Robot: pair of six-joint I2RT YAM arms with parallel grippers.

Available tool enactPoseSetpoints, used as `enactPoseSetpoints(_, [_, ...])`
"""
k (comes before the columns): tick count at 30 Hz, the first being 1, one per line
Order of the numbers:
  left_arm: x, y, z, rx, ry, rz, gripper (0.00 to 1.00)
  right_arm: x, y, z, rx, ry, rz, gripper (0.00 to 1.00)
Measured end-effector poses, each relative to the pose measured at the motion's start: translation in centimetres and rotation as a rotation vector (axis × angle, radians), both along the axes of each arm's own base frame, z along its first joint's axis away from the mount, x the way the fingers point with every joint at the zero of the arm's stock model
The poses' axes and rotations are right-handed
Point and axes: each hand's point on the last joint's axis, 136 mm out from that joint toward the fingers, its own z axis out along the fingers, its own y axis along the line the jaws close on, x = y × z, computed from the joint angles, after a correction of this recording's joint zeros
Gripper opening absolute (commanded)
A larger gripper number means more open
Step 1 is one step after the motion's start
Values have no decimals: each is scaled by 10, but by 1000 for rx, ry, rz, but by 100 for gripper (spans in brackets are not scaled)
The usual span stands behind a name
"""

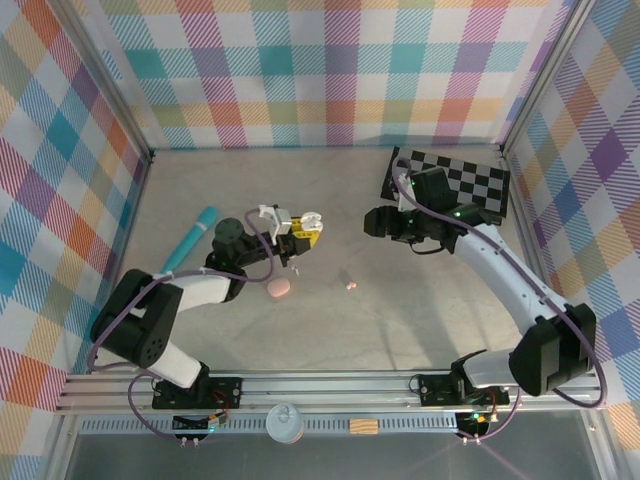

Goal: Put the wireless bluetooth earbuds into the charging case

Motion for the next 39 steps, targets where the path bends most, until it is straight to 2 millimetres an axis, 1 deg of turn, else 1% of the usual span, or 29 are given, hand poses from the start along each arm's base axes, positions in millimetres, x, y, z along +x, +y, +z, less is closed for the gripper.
enactPoseSetpoints(3, [-5, 9, 15, -1, -32, 21, 11, 8, 13, -22, 2, 90, 28, 60])
enactPoseSetpoints(7, [-20, 16, 42, -1, -95, 26, 11, 18, 31, -52, -27, 192, 73, 60])
enactPoseSetpoints(10, [-33, 21, 60, -1, -141, 28, 11, 22, 50, -66, -57, 236, 128, 58])
enactPoseSetpoints(13, [-45, 26, 68, 17, -166, 31, 12, 25, 74, -77, -80, 266, 189, 55])
enactPoseSetpoints(14, [-49, 26, 70, 24, -172, 32, 12, 25, 81, -81, -87, 271, 208, 53])
enactPoseSetpoints(19, [-65, 26, 71, 63, -184, 20, 12, 21, 121, -104, -131, 295, 317, 45])
enactPoseSetpoints(22, [-68, 24, 64, 83, -167, 9, 12, 18, 143, -118, -150, 307, 373, 42])
enactPoseSetpoints(27, [-70, 21, 56, 101, -138, -5, 12, 15, 170, -136, -161, 323, 439, 40])
enactPoseSetpoints(30, [-71, 20, 55, 104, -131, -9, 12, 14, 178, -146, -163, 340, 458, 38])
enactPoseSetpoints(39, [-71, 19, 51, 110, -115, -15, 12, 7, 183, -169, -168, 395, 485, 34])
